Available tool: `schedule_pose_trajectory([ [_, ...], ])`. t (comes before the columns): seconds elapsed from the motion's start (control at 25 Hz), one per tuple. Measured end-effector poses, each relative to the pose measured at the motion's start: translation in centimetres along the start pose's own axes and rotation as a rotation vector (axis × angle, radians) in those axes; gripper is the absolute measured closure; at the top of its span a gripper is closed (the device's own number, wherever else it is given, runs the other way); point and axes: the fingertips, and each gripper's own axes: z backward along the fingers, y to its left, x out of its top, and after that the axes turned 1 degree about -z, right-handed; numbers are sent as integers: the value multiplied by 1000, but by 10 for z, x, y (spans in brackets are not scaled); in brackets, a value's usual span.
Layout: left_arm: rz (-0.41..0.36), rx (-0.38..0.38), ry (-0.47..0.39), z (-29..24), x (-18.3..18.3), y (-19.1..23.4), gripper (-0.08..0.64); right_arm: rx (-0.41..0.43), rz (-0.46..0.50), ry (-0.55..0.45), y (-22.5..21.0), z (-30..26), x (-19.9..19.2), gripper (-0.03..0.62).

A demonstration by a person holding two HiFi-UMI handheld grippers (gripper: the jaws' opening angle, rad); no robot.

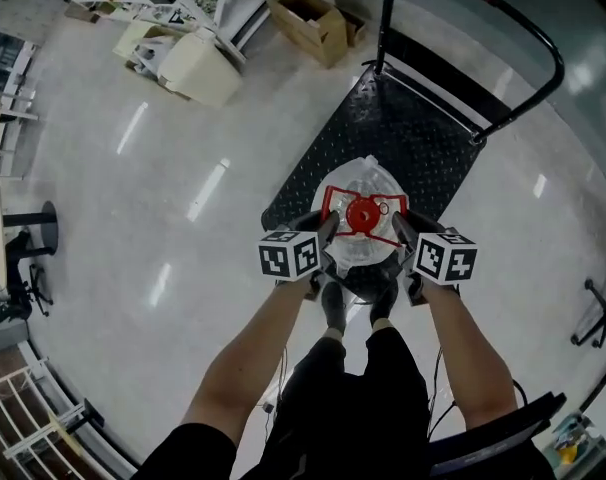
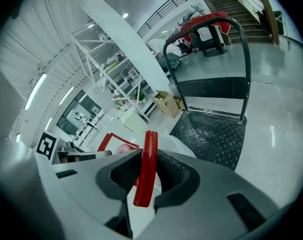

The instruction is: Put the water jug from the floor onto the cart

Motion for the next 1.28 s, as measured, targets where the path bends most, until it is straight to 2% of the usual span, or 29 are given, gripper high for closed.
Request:
schedule_pose_trajectory([
  [0.08, -19, 10, -5, -4, 7, 10, 494, 7, -7, 6, 0, -10, 6, 502],
  [0.28, 0, 62, 2, -3, 0, 32, 494, 2, -46, 37, -3, -19, -6, 503],
  [0.4, 7, 28, -7, -1, 0, 34, 494, 12, -31, 29, 2, -20, -5, 502],
  [0.52, -59, 65, -49, 10, 6, 38, 489, -3, 43, 36, 5, -17, -5, 495],
  [0.6, -122, 101, -65, 22, 12, 40, 439, -34, 97, 28, 7, -11, 2, 474],
  [0.64, -145, 109, -73, 29, 19, 40, 436, -43, 119, 14, 10, -8, 11, 462],
  [0.72, -183, 117, -115, 48, 44, 36, 436, -49, 160, -26, 23, 2, 36, 459],
  [0.84, -257, 126, -223, 93, 96, 12, 436, -42, 233, -113, 59, 32, 81, 459],
  [0.96, -298, 143, -328, 151, 145, -29, 436, 24, 317, -243, 114, 84, 131, 462],
  [1.04, -323, 116, -431, 192, 176, -64, 436, 66, 370, -332, 151, 123, 157, 474],
  [1.16, -373, 43, -567, 254, 220, -106, 437, 76, 459, -463, 201, 176, 193, 479],
  [1.2, -389, 24, -598, 273, 233, -118, 437, 69, 479, -512, 214, 196, 204, 496],
  [1.24, -413, 16, -626, 289, 244, -128, 441, 59, 488, -562, 224, 215, 213, 543],
  [1.28, -445, 18, -654, 305, 253, -138, 488, 52, 489, -604, 232, 233, 219, 583],
])
